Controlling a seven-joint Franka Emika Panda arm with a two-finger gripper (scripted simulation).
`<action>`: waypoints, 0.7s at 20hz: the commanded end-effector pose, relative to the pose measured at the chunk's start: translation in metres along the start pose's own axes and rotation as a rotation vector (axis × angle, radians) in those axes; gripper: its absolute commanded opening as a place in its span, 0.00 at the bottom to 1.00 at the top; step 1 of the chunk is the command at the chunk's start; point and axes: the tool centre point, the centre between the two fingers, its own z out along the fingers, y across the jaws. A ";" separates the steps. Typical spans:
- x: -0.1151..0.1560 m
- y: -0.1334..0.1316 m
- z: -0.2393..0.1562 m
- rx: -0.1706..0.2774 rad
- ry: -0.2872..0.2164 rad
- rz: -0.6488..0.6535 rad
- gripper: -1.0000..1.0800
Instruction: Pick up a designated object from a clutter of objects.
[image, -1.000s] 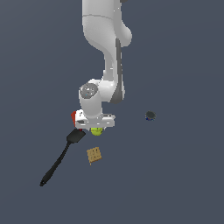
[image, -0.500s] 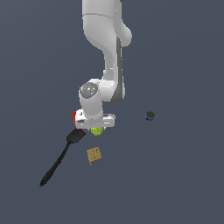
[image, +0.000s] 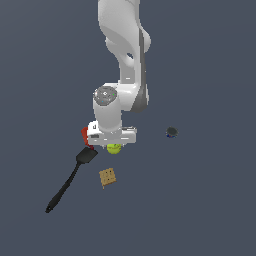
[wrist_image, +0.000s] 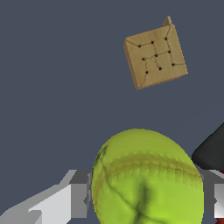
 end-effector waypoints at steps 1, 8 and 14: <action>0.008 -0.008 -0.019 -0.001 0.002 0.000 0.00; 0.036 -0.035 -0.082 -0.002 0.002 0.000 0.00; 0.062 -0.059 -0.139 -0.002 0.002 0.000 0.00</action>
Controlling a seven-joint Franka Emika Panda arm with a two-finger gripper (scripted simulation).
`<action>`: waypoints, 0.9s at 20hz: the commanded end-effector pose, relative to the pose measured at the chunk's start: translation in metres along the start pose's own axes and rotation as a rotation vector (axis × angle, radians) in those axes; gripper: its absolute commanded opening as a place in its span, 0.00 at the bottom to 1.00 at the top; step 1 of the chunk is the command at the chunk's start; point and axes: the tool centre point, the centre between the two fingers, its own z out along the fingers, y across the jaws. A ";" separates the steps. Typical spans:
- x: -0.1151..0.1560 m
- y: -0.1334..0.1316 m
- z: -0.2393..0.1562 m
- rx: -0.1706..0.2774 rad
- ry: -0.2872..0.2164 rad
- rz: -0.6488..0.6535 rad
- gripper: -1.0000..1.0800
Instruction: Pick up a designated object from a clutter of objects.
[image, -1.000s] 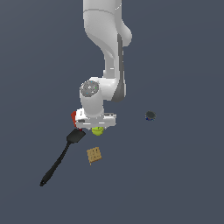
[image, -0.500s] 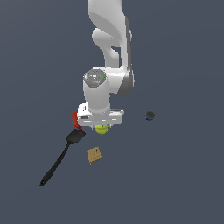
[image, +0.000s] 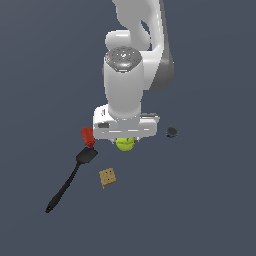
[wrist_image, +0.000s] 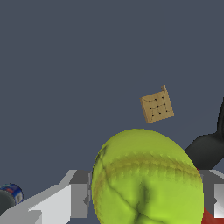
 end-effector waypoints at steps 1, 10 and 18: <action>0.011 -0.010 -0.025 0.000 0.001 0.000 0.00; 0.046 -0.041 -0.098 0.001 0.001 0.000 0.00; 0.068 -0.059 -0.140 0.002 0.001 0.000 0.00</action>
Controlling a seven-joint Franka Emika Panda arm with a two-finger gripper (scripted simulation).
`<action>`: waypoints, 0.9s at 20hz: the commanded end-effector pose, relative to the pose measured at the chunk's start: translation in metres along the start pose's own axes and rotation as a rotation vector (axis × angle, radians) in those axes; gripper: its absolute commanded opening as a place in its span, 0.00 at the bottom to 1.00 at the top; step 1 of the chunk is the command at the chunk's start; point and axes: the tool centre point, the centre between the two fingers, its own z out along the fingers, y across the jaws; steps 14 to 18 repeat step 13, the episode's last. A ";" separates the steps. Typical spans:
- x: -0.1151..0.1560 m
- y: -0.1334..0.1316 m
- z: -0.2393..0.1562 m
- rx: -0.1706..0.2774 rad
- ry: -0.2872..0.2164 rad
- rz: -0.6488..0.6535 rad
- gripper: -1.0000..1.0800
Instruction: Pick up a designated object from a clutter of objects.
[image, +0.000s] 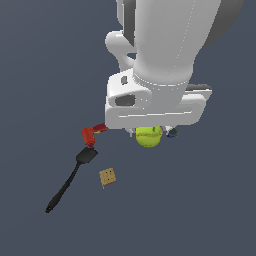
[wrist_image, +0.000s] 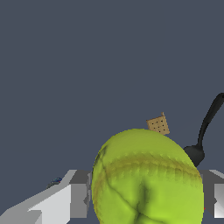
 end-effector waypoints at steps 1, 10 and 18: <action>0.005 -0.004 -0.011 0.000 0.001 0.001 0.00; 0.015 -0.011 -0.027 0.001 0.001 0.000 0.00; 0.016 -0.011 -0.028 0.001 0.001 0.000 0.00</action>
